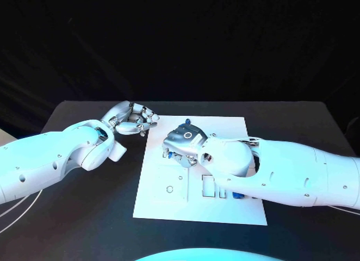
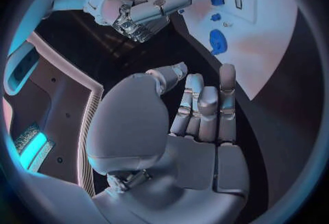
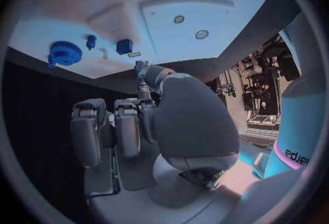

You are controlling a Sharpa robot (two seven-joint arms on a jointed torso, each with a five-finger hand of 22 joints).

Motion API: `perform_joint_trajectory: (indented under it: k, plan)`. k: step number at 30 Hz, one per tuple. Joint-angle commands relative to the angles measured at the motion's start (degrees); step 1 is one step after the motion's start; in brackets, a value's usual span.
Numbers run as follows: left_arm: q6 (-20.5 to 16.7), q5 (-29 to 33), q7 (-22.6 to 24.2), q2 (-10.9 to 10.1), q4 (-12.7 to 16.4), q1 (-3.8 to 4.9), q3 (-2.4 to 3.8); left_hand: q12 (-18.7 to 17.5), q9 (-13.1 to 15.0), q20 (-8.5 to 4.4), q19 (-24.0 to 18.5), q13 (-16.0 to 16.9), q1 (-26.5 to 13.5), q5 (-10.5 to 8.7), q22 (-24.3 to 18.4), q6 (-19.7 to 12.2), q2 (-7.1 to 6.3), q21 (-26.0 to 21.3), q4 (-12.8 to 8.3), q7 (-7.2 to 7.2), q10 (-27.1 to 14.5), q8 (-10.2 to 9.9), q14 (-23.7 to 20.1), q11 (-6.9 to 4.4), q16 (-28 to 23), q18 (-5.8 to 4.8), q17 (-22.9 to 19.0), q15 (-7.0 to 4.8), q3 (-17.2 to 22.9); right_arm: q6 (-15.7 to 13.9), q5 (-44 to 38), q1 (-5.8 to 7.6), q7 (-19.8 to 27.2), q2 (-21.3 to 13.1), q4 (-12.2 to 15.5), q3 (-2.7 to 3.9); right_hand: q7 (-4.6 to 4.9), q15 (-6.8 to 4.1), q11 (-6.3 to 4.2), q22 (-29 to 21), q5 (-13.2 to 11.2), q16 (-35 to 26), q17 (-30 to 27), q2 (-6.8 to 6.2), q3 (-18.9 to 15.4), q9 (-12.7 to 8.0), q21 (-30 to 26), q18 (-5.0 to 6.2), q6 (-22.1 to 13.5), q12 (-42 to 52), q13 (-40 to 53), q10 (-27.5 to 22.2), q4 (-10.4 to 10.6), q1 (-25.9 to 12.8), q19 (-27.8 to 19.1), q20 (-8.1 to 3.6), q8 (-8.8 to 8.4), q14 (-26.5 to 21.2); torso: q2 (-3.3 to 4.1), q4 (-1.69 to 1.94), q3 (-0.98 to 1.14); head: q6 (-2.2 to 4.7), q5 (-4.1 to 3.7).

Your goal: Assemble the parts on the task board

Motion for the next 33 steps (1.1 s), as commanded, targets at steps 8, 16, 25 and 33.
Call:
perform_joint_trajectory:
  k: [8,16,25,33]
  plan:
    - [0.0,1.0,0.9,0.5,-1.9,0.89,0.08,-0.3,0.1,0.46,0.1,-0.1,0.2,-0.05,-0.1,-0.4,0.47,-0.4,-0.3,0.12,-0.2,-0.3,-0.1,0.35,-0.1,0.41,0.0,0.28,-0.1,1.4,-1.7,0.40,0.5,3.2,-3.5,-0.21,-0.12,-0.57,-0.27,15.1,-0.2,0.2,15.1,0.24,-0.5,1.7,0.3,-0.39,0.1,0.3,11.9,3.6,0.0,-0.1,6.1,-0.39,0.23,6.0,0.01,-0.14,0.00,-0.12,1.96]
    - [-0.1,1.0,0.8,0.8,-2.1,1.21,0.10,-0.3,0.1,0.46,0.1,-0.1,0.2,-0.05,-0.1,-0.4,0.47,-0.4,-0.3,0.12,-0.2,-0.3,-0.1,0.35,-0.1,0.41,0.0,0.28,-0.1,3.2,-1.7,0.69,0.4,4.4,-5.3,-0.94,-0.13,-0.59,-0.29,15.1,-0.2,0.2,15.1,0.28,-0.5,1.7,0.3,-0.39,0.0,0.3,11.9,3.6,0.0,-0.1,6.1,-0.41,0.25,6.0,-0.02,0.06,0.04,-0.73,2.30]
    - [0.0,1.1,0.8,1.1,-2.5,1.39,0.10,-0.3,0.1,0.47,0.1,-0.1,0.3,-0.05,-0.1,-0.5,0.49,-0.4,-0.4,0.14,-0.2,-0.3,0.0,0.37,-0.1,0.41,0.1,0.29,-0.1,3.7,-1.6,0.72,0.1,5.5,-6.4,-1.84,-0.13,-0.60,-0.30,15.1,-0.2,0.2,15.1,0.30,-0.5,1.7,0.3,-0.39,-0.1,0.3,11.9,3.6,0.0,-0.1,6.1,-0.44,0.24,6.0,-0.05,0.10,0.18,-1.23,2.89]
    - [0.0,1.1,0.7,1.2,-2.5,1.41,0.10,-0.3,0.1,0.47,0.1,-0.1,0.3,-0.05,-0.1,-0.5,0.49,-0.4,-0.4,0.14,-0.2,-0.3,0.0,0.37,-0.1,0.41,0.1,0.29,-0.1,3.8,-1.6,0.71,-0.1,5.7,-6.9,-2.10,-0.12,-0.60,-0.30,15.1,-0.1,0.2,15.1,0.29,-0.6,1.7,0.3,-0.39,-0.3,0.3,11.9,3.5,0.0,-0.1,6.1,-0.46,0.22,6.0,-0.08,-0.11,0.17,-1.41,3.32]
